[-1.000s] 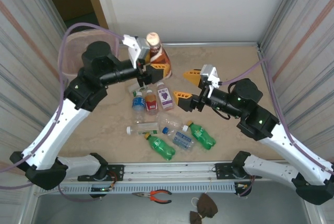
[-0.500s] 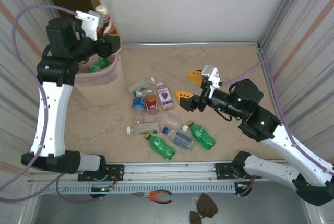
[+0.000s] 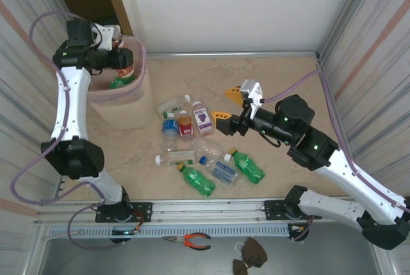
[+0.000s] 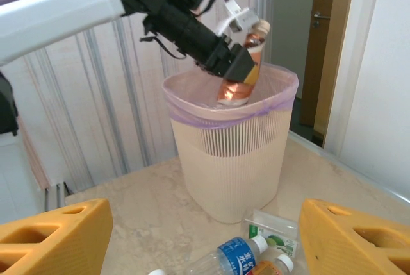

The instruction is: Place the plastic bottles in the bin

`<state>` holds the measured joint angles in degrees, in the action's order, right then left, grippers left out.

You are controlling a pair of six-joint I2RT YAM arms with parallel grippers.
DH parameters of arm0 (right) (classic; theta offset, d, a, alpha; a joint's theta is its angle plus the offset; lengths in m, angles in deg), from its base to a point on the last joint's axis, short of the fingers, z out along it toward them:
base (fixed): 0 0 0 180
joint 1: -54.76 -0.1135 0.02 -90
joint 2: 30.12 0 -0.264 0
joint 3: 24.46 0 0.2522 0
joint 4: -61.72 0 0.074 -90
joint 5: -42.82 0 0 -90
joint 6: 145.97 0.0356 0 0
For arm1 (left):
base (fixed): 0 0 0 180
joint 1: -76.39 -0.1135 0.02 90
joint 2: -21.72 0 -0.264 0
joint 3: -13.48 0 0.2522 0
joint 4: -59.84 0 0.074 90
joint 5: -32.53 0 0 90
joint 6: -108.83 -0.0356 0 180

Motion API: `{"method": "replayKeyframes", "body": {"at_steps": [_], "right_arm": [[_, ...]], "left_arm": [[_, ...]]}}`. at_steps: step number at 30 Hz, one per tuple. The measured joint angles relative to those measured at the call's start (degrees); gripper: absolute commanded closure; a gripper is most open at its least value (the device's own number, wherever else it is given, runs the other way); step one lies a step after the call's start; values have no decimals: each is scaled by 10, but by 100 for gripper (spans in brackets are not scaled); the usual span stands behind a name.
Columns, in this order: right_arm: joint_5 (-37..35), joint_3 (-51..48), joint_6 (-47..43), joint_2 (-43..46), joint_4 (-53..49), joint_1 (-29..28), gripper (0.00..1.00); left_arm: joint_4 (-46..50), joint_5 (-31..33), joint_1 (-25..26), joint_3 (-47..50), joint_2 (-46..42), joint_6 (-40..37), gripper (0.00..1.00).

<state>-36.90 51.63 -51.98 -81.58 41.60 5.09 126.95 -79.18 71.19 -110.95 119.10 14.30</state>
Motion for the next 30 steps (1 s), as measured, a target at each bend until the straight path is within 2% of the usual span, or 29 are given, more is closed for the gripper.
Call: {"method": "replayKeyframes", "body": {"at_steps": [9,22,25,30], "right_arm": [[0,0,0,2,0,0,25],[0,-13,0,3,3,0,26],[-2,-19,0,9,2,0,25],[-14,-27,0,26,-3,0,25]], "left_arm": [[36,-22,0,2,76,-8,46],[60,-43,23,67,148,-18,43],[71,-48,36,56,164,-20,41],[81,-48,62,30,187,-25,28]]}}
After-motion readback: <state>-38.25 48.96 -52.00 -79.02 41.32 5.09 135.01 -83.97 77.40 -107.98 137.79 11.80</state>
